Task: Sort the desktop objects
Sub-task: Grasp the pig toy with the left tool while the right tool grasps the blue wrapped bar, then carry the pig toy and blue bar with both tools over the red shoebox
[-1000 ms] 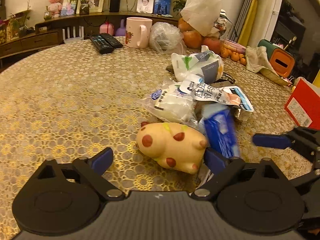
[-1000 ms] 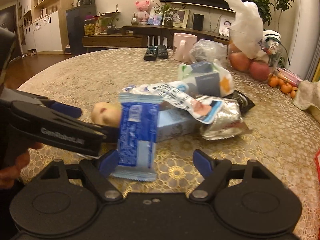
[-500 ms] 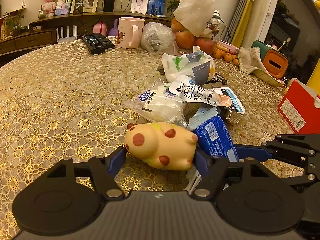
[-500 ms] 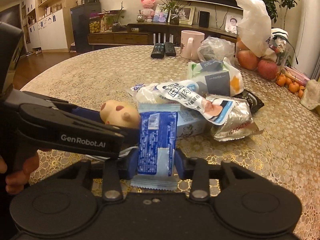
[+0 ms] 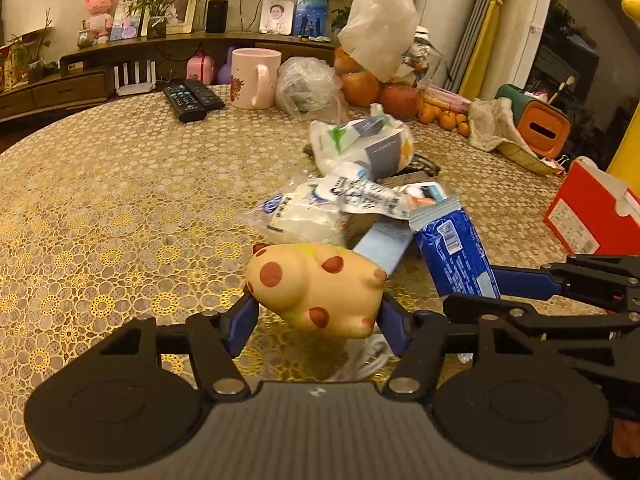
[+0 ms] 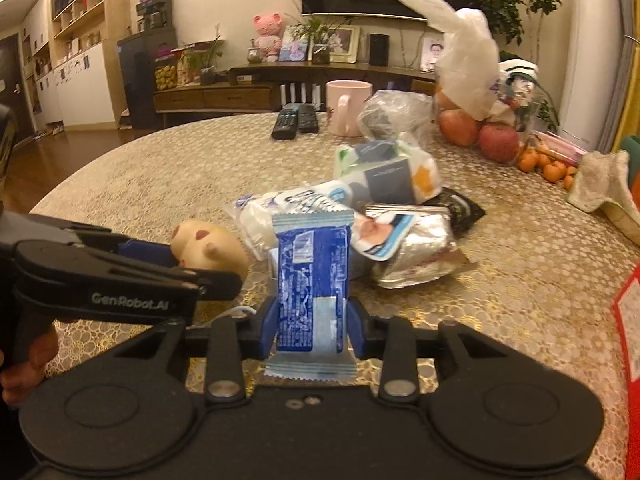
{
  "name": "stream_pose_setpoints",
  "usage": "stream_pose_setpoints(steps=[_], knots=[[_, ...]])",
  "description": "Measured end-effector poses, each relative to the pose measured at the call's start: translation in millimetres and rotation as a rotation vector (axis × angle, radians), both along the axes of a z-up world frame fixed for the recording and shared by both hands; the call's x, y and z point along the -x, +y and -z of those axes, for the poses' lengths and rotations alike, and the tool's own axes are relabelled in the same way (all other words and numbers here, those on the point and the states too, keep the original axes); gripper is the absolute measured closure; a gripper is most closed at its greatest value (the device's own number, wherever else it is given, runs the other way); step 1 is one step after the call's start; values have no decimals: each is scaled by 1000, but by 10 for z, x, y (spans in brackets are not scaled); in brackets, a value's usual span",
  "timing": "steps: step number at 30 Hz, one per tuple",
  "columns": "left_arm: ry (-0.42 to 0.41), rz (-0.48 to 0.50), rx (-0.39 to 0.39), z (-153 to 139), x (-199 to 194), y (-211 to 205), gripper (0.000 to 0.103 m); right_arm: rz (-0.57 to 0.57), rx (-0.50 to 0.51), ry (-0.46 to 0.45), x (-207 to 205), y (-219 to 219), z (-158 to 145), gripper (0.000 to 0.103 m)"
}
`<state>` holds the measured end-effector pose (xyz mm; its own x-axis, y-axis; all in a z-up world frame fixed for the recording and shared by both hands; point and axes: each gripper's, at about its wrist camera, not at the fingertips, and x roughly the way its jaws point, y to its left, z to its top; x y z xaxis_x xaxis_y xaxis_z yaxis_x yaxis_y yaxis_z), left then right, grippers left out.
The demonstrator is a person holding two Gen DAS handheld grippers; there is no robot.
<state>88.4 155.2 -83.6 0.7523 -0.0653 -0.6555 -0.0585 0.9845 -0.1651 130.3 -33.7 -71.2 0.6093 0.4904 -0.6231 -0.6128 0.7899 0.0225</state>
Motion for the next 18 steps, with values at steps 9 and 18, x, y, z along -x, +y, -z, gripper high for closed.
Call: stream_pose_setpoints(steps=[9, 18], knots=[[-39, 52, -18, -276, 165, -336, 39, 46, -33, -40, 160, -317, -241, 69], [-85, 140, -42, -591, 318, -843, 39, 108, -74, -70, 354, -781, -512, 69]])
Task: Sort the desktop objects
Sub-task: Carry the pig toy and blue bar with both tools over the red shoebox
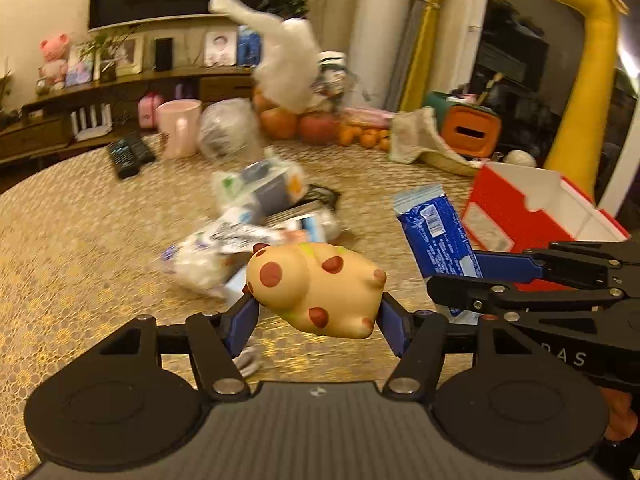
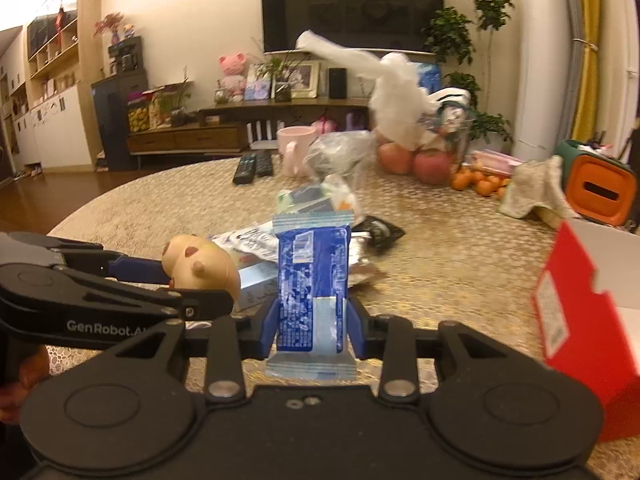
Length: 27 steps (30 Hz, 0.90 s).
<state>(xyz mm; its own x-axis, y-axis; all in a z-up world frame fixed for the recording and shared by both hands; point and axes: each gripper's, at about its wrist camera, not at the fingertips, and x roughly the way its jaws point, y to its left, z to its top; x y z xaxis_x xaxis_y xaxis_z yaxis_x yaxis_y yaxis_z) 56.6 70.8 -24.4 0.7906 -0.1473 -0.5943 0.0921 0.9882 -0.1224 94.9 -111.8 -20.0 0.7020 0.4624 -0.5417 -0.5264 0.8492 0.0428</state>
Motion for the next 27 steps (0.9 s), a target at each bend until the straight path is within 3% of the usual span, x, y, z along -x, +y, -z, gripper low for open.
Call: stream_pose_setpoints(steps=[13, 27], knots=[[-65, 145, -34, -387, 75, -807, 39, 132, -59, -34, 227, -869, -344, 69], [-108, 336, -77, -671, -326, -1771, 39, 307, -79, -55, 35, -1694, -530, 69]])
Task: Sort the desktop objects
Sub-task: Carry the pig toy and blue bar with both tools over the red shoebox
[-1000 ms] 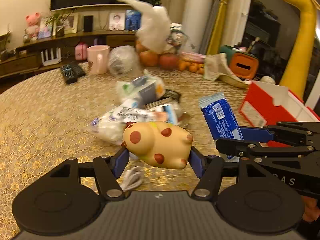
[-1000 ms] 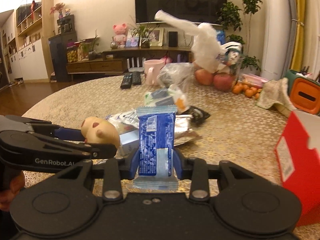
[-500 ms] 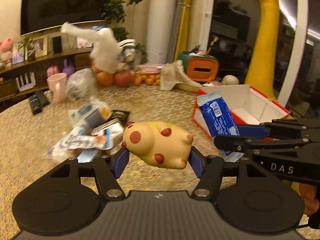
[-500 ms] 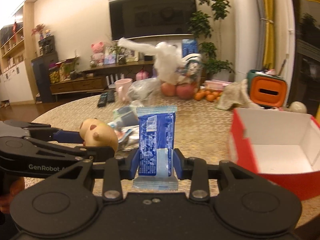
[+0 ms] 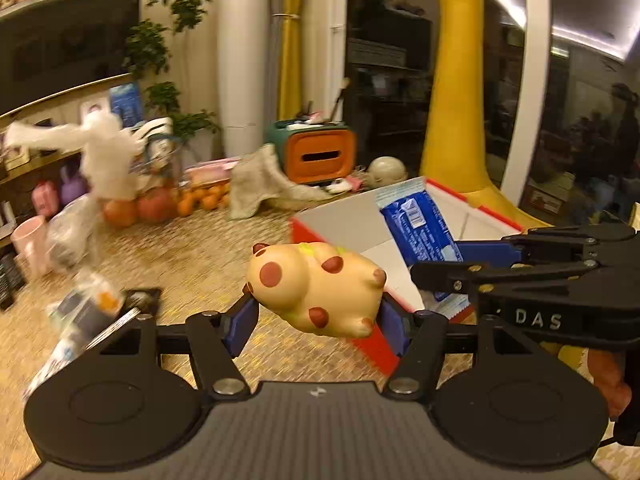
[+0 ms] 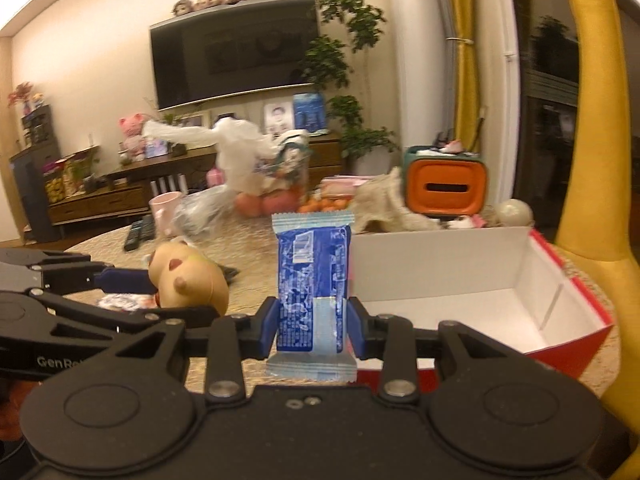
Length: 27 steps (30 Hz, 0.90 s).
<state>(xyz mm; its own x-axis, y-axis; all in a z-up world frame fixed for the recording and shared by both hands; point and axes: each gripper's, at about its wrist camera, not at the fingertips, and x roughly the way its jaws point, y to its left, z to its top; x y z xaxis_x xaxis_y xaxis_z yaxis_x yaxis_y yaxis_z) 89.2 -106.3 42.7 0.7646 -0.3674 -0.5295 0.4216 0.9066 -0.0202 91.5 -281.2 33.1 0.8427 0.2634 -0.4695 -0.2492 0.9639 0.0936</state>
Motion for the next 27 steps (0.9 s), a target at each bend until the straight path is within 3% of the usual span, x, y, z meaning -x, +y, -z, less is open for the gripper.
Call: stream_pose_setpoints(steps=[11, 27], knots=[[4, 107, -48, 7, -452, -621, 39, 99, 23, 46, -261, -505, 57, 69], [113, 225, -245, 452, -1275, -1391, 39, 204, 90, 174, -930, -1005, 487, 69]])
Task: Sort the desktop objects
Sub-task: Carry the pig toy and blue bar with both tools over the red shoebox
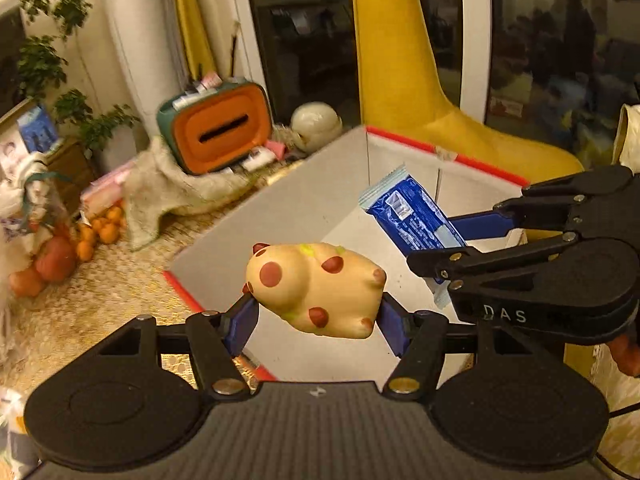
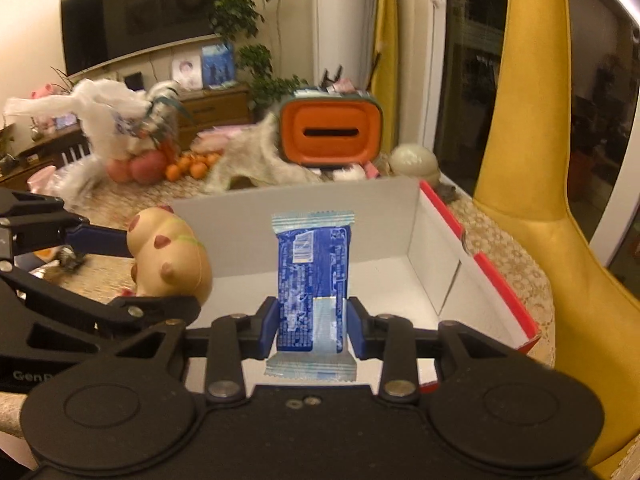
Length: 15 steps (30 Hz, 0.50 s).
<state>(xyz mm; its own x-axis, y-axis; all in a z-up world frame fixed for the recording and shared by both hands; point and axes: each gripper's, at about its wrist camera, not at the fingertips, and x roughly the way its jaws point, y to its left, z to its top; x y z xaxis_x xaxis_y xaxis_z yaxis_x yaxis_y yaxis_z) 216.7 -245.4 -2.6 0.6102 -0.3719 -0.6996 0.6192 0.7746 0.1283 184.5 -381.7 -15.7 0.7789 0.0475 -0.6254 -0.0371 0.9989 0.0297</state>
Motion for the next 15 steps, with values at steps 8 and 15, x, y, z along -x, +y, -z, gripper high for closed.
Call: stream_pose_setpoints(steps=[8, 15], knots=[[147, 6, -78, 298, -439, -222, 39, 17, -53, 205, -462, -253, 331, 68], [223, 59, -159, 457, -592, -390, 38, 27, -40, 328, -642, -321, 505, 68]])
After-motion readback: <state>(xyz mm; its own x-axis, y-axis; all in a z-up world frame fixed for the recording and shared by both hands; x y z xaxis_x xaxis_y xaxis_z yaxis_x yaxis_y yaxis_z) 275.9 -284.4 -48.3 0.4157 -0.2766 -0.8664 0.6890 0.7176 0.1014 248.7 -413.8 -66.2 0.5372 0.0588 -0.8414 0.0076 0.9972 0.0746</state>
